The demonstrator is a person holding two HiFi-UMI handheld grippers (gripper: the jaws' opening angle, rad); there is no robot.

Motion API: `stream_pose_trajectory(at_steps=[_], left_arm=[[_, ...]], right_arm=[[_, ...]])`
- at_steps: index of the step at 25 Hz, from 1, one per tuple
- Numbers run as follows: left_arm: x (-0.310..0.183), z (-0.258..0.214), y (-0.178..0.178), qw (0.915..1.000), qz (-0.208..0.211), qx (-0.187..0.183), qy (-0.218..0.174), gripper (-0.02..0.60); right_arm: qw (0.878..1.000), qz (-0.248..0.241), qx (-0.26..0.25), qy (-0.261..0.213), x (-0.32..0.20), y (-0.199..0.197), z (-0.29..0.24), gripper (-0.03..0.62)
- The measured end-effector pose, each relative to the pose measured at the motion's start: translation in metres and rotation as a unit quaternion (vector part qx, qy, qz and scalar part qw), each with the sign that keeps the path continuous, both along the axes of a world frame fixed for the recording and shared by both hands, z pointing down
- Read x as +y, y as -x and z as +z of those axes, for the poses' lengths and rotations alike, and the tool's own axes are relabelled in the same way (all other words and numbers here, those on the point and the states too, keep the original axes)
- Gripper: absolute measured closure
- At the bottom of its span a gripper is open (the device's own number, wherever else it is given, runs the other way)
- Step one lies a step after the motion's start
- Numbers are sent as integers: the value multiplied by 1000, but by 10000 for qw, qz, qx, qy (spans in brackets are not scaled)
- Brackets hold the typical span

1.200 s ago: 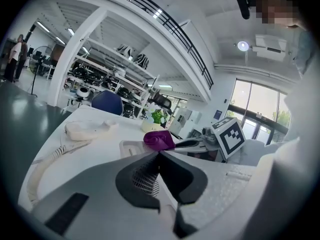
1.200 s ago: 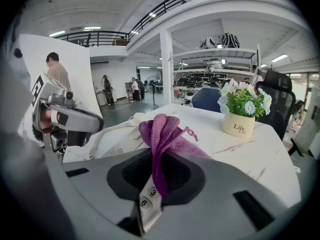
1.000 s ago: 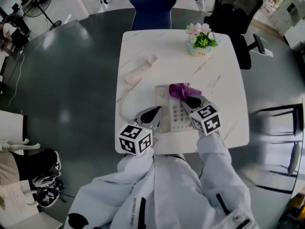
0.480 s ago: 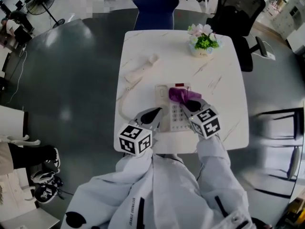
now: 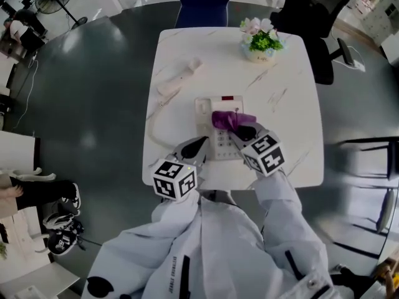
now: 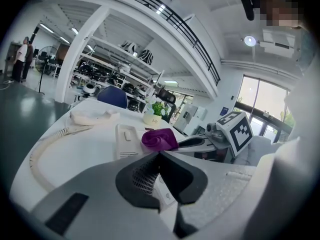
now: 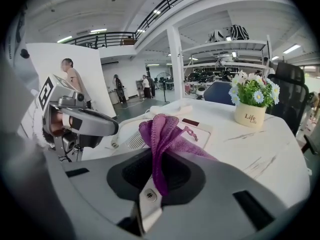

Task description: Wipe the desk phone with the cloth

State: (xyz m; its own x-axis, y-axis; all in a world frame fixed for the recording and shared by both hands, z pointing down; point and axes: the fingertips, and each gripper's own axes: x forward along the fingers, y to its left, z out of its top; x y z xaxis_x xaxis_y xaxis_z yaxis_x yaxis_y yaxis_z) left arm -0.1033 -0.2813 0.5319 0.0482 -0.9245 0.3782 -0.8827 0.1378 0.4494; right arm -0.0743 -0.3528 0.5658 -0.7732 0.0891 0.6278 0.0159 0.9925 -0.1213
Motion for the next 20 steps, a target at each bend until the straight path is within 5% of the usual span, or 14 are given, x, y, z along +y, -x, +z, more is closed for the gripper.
stream_pose_trajectory(at_steps=[20], left_arm=[[24,-1,-36,9994,-350,-7,82,583]], right_arm=[[9986,-422,109,293,34,-36,14,559]])
